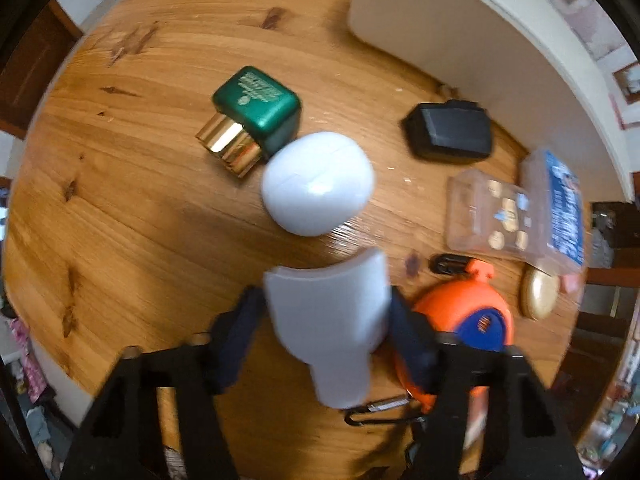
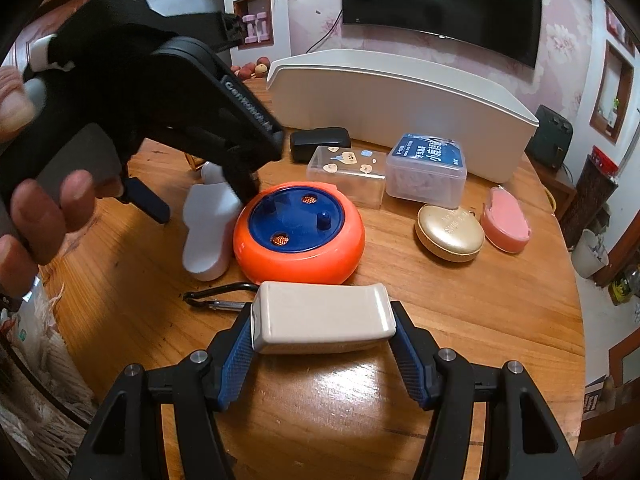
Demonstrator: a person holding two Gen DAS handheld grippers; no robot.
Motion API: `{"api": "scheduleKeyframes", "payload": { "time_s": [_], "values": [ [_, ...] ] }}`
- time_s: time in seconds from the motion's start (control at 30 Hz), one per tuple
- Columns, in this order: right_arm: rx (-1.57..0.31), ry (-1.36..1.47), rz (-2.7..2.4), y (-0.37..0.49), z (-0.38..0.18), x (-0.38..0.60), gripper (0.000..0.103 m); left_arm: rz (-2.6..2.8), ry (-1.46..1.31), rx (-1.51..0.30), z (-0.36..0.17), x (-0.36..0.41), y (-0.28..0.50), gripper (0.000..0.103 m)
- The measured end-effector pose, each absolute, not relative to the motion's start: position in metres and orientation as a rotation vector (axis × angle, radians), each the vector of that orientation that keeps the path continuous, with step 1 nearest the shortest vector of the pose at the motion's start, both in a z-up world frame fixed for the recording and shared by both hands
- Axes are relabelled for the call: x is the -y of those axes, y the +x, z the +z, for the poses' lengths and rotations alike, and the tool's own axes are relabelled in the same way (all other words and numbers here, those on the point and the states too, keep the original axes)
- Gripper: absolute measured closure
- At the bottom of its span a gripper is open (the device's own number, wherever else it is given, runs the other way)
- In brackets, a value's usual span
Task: Organize rigid objects
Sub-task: 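Grasp the white scraper with the left tool while the right tool grasps the beige power bank, then carry the scraper and power bank into the white bin and release them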
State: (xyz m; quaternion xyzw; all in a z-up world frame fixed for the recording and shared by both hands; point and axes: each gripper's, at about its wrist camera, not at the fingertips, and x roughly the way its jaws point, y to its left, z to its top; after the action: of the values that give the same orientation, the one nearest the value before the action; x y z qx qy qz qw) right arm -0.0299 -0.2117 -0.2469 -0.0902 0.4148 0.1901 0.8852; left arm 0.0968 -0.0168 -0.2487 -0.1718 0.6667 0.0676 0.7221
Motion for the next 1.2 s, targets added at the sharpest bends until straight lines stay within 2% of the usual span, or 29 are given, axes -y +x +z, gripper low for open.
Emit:
{"api": "scheduleKeyframes", "payload": {
  "time_s": [0.43,0.83,1.03,1.2],
  "values": [
    [-0.828,-0.201,0.363,-0.037,-0.232,0.208,0.039,0.02,-0.376,-1.407,-0.236,-0.011,0.051,0.043],
    [-0.783,-0.258,0.249,-0.023,-0.191,0.206,0.039,-0.115,-0.242,-1.182,-0.126,-0.011,0.08,0.043],
    [-0.733,-0.25,0.173,0.019,-0.132,0.219,0.039,-0.145,-0.132,-1.032,-0.058,0.005,0.111,0.043],
    [-0.657,-0.195,0.116,0.064,-0.06,0.238,0.039,-0.183,-0.055,-0.912,-0.006,0.017,0.138,0.043]
  ]
}}
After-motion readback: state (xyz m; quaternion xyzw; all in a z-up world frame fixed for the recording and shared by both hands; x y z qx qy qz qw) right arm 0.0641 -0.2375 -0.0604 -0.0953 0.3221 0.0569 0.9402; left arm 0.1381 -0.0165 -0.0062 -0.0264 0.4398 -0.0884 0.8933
